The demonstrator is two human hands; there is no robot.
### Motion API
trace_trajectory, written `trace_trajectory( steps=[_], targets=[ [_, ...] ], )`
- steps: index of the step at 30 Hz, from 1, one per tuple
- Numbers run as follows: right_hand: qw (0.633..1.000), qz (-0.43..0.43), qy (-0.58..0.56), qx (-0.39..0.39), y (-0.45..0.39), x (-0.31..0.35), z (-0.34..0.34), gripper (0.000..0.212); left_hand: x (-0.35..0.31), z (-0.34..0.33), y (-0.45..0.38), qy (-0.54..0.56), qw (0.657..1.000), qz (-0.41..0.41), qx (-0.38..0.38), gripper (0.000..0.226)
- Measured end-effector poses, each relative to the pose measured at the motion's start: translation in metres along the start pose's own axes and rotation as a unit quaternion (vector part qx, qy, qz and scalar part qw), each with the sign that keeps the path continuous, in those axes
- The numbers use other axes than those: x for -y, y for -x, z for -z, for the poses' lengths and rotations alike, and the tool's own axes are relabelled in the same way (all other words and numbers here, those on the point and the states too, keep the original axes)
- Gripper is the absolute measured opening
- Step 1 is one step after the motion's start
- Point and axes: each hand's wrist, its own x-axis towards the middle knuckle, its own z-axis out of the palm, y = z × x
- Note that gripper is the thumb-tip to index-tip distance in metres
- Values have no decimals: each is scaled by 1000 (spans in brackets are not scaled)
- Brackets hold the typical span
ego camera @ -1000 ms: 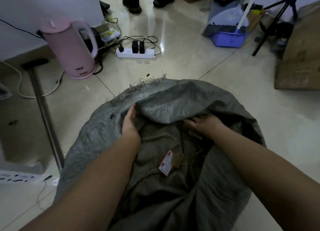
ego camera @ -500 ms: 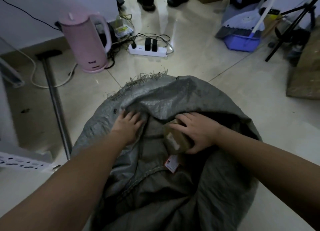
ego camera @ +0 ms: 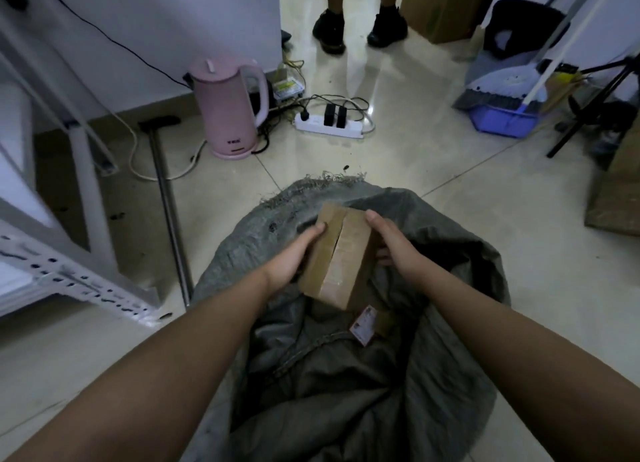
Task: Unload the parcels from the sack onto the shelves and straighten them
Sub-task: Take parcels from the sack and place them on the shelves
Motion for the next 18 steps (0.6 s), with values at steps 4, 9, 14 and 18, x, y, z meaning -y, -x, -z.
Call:
trace_trajectory(
  steps=[4,9,14,18],
  targets=[
    [993,-117,-32,-5,36,53,-13,89,-26,7,60,13,996,83,29,58],
    [972,-210,-56,84,118,144,-26,77,-83,17,176,103,977,183,24,63],
    [948,-290,-35,124,220,226,-38,102,-152,21,312,156,949,272,18,81],
    [937,-315,-12,151,303,280,-55,100,-196,15,414,204,920,335,-10,79]
  ],
)
